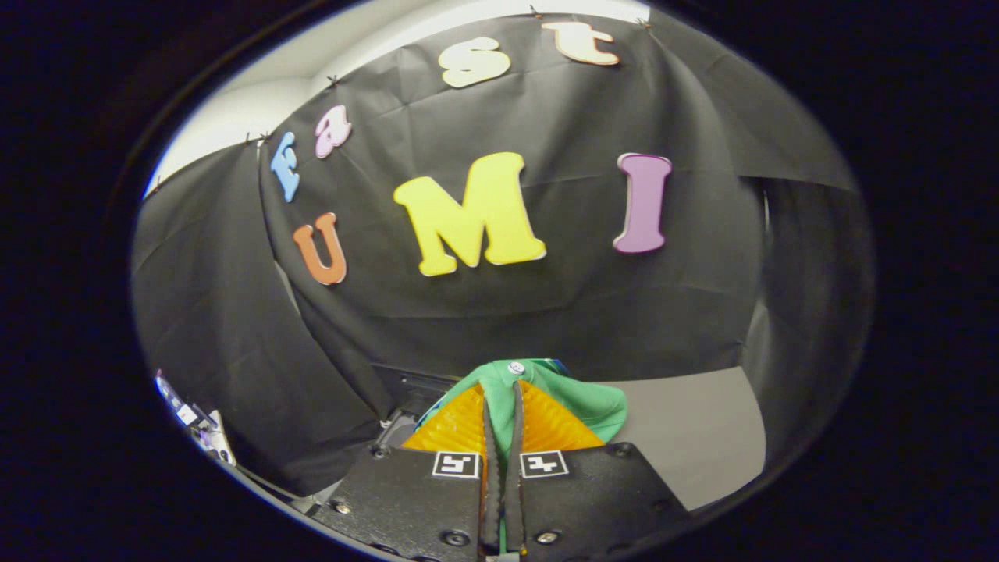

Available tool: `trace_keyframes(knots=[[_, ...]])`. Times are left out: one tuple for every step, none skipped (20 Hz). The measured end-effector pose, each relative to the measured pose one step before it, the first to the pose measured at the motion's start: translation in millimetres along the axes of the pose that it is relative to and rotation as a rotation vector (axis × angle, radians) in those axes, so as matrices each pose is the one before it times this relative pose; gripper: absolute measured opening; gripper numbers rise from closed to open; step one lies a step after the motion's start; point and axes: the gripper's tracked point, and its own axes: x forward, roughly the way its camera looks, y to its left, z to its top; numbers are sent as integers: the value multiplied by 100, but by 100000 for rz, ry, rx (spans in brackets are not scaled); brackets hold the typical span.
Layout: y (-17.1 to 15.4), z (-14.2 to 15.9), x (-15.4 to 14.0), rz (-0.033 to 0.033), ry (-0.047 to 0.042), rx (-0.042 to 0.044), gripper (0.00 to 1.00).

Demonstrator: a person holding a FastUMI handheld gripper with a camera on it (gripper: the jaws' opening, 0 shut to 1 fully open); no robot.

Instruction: Put the clothes into the washing machine and then close the washing machine lid.

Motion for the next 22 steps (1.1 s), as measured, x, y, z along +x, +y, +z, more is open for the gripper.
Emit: trace_keyframes(knots=[[1391,266,385,2465,-223,-1021,6],[1311,188,454,2196,-163,-1170,6],[1283,194,554,2310,171,-1120,6],[1239,62,669,2245,113,-859,6],[1150,83,731,2264,412,-542,6],[1139,24,733,2213,405,-298,6],[1012,-53,724,2200,760,41,6],[1202,-196,664,1957,649,-38,6],[988,-97,603,1857,751,-321,6],[833,-224,785,1604,423,-187,6],[814,-165,753,1605,661,-174,6],[733,-284,838,1161,593,0,6],[652,-225,865,967,566,234,6],[796,-599,812,1293,1203,-119,6],[628,-411,750,996,1146,-369,6],[723,-445,826,852,936,-500,6],[424,-380,903,1012,1332,-583,6],[501,-591,927,1006,863,-191,6],[516,-363,763,1030,985,-87,6],[524,-435,661,749,723,-48,6],[459,-336,723,572,610,26,6],[318,-381,690,453,483,140,6]])
